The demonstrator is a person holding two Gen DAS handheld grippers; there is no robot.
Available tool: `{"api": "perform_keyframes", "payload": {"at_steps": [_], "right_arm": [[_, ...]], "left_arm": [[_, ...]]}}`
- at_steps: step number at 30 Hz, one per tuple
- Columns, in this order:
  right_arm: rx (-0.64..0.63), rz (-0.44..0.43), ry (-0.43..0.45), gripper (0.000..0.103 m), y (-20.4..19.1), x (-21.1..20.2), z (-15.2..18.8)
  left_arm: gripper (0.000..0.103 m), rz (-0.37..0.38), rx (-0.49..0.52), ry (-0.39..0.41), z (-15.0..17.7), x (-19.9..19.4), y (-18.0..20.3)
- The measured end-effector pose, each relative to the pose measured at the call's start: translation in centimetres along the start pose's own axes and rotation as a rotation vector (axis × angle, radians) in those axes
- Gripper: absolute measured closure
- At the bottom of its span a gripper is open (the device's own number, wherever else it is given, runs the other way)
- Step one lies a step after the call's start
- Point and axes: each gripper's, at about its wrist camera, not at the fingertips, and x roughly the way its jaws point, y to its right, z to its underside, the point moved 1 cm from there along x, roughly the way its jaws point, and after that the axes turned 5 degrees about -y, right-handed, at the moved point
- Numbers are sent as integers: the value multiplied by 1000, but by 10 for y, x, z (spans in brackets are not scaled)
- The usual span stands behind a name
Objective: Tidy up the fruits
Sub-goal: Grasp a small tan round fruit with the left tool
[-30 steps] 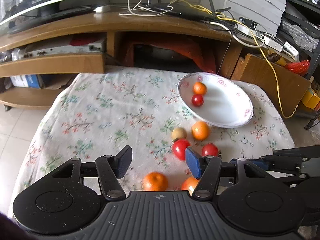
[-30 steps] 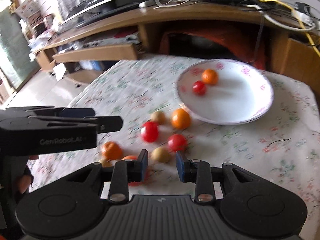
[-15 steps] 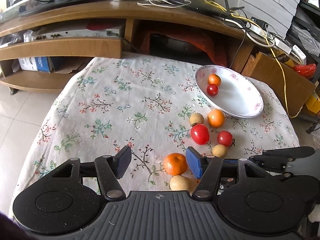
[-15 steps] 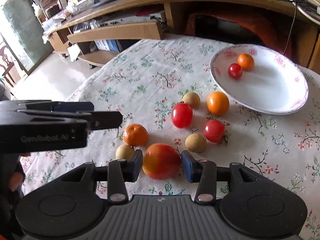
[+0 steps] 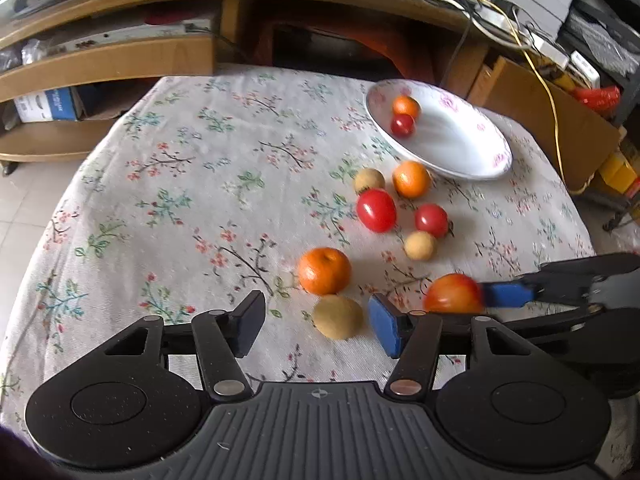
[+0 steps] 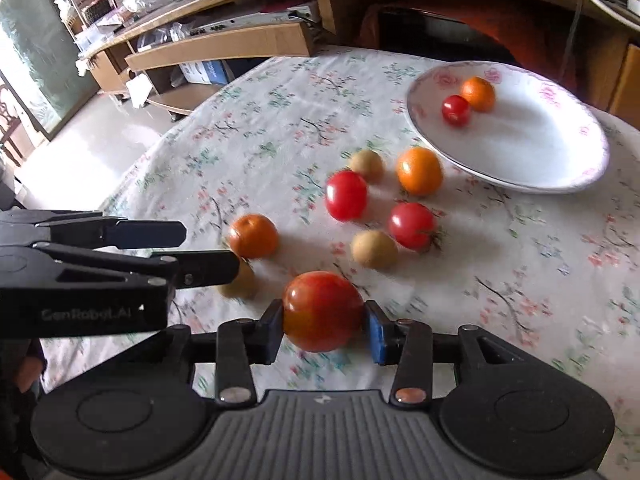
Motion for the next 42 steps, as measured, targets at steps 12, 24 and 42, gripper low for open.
{"api": "perform_keyframes", "payload": {"at_steps": [12, 24, 42], "right_arm": [[24, 92, 13, 62, 23, -30, 28], [-10, 116, 33, 62, 26, -30, 36], [-37, 89, 69, 58, 31, -31, 41]], "left_arm": [[63, -86, 108, 29, 12, 20, 23], [64, -62, 134, 33, 31, 11, 41], [36, -63, 174, 57, 38, 13, 44]]}}
